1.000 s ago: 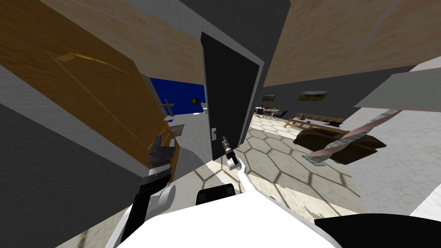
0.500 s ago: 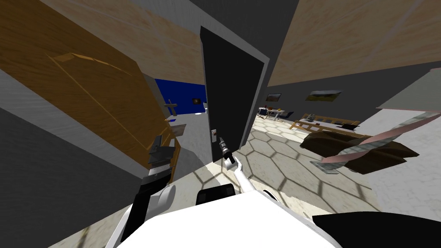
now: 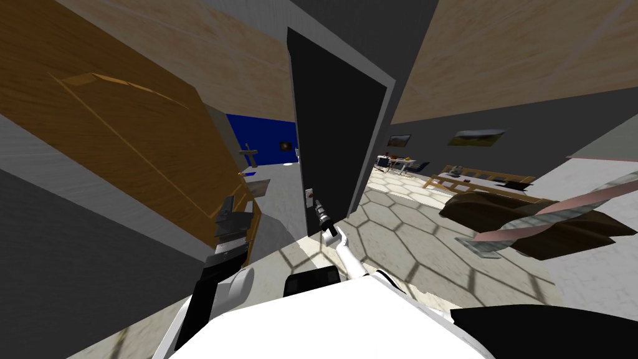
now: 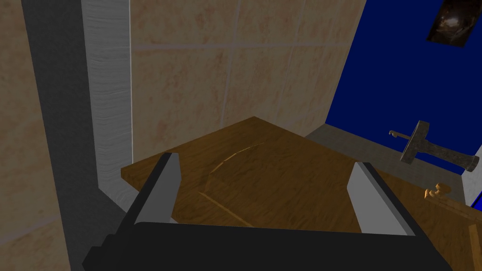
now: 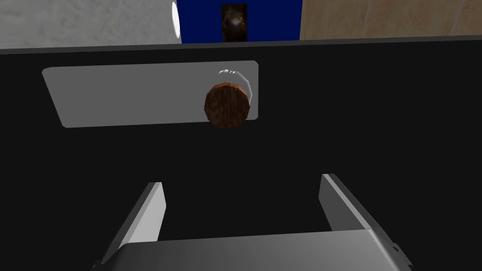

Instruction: Push the door open

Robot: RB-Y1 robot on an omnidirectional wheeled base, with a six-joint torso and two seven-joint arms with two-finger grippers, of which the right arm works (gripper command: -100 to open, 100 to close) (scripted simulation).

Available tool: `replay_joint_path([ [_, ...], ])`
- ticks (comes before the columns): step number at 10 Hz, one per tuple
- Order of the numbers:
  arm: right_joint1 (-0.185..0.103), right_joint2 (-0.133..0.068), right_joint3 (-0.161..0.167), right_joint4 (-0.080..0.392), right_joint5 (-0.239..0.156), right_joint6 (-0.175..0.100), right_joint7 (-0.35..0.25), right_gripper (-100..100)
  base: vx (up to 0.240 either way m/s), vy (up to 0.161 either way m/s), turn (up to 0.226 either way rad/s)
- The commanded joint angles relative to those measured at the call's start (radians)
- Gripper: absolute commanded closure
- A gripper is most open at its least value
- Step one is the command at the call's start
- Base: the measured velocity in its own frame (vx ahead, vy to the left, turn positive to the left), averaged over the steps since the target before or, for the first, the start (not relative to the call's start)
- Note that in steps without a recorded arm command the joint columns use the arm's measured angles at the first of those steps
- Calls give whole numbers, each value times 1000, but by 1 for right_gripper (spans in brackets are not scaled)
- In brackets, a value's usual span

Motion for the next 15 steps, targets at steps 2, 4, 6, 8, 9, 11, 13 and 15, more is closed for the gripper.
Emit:
replay_joint_path([
  [2,-2,-42,-5,7,-1,-5,1,-100,118,42,21],
  [4,-4,-58,-10,14,-2,-9,3,-100,191,61,19],
  [6,-6,-53,-15,22,-3,-14,4,-100,182,71,23],
  [8,-8,-32,-20,28,-4,-18,6,-100,196,56,20],
  [9,-9,-12,-22,31,-5,-20,6,-100,218,31,22],
  [11,-12,-20,-23,41,-4,-25,8,100,39,6,-1],
  [13,-12,-20,-23,41,-4,-25,8,100,-20,-5,10],
  [15,-12,-20,-23,41,-4,-25,8,100,0,0,0],
])
